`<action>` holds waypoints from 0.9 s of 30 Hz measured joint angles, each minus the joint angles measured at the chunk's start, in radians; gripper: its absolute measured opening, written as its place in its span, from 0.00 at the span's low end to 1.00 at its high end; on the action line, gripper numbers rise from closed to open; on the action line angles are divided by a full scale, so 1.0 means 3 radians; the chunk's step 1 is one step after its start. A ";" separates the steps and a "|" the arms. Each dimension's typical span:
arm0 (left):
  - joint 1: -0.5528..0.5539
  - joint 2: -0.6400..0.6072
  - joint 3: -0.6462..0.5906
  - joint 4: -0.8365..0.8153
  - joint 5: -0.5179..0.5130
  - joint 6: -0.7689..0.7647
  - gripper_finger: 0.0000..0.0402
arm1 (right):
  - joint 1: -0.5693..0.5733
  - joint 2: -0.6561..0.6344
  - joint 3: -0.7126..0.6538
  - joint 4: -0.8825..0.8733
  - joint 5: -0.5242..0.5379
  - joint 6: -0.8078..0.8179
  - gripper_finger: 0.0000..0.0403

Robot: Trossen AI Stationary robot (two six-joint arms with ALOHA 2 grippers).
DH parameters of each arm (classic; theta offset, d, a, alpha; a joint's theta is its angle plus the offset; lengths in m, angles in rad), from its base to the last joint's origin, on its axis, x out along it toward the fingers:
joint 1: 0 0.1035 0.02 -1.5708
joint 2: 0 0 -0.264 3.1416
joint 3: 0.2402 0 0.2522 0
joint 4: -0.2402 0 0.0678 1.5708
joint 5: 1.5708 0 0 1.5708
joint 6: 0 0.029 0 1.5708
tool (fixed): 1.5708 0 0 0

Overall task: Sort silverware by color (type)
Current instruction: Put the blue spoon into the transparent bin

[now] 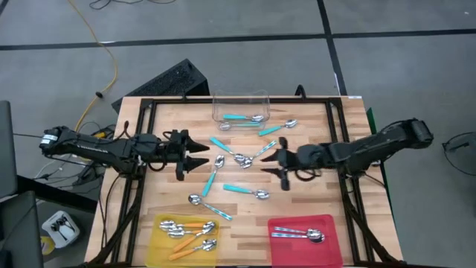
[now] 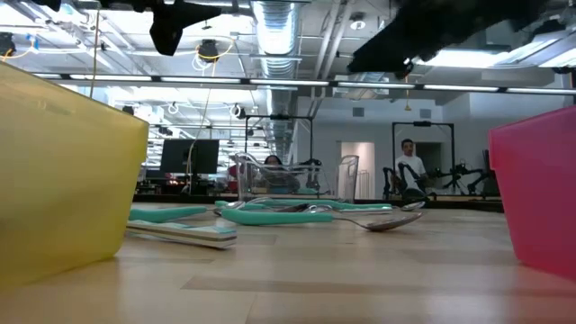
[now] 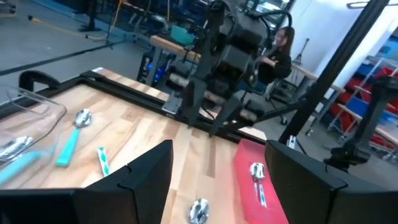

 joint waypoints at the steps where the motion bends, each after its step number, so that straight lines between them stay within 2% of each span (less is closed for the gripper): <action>1: 0.0000 0.0000 0.0000 0.0001 -0.0024 0.0000 0.59 | -0.0027 0.0132 0.0065 0.0021 0.0001 0.0073 0.42; 4: 0.0000 0.0000 0.0000 0.0000 -0.0033 -0.0001 0.59 | -0.0018 0.0524 0.0239 0.0015 0.0012 0.0157 0.42; 11: 0.0000 0.0000 0.0000 -0.0005 -0.0146 -0.0003 0.59 | 0.0287 0.1274 0.0680 0.0008 0.0032 0.0393 0.42; 15: 0.0000 0.0000 0.0000 -0.0013 -0.0203 -0.0003 0.59 | 0.0445 0.1669 0.0876 -0.0068 0.0308 0.0418 0.42; 27: 0.0000 0.0000 0.0001 -0.0050 -0.0263 -0.0003 0.59 | 0.0415 0.2291 0.1041 0.0017 0.0365 0.0633 0.42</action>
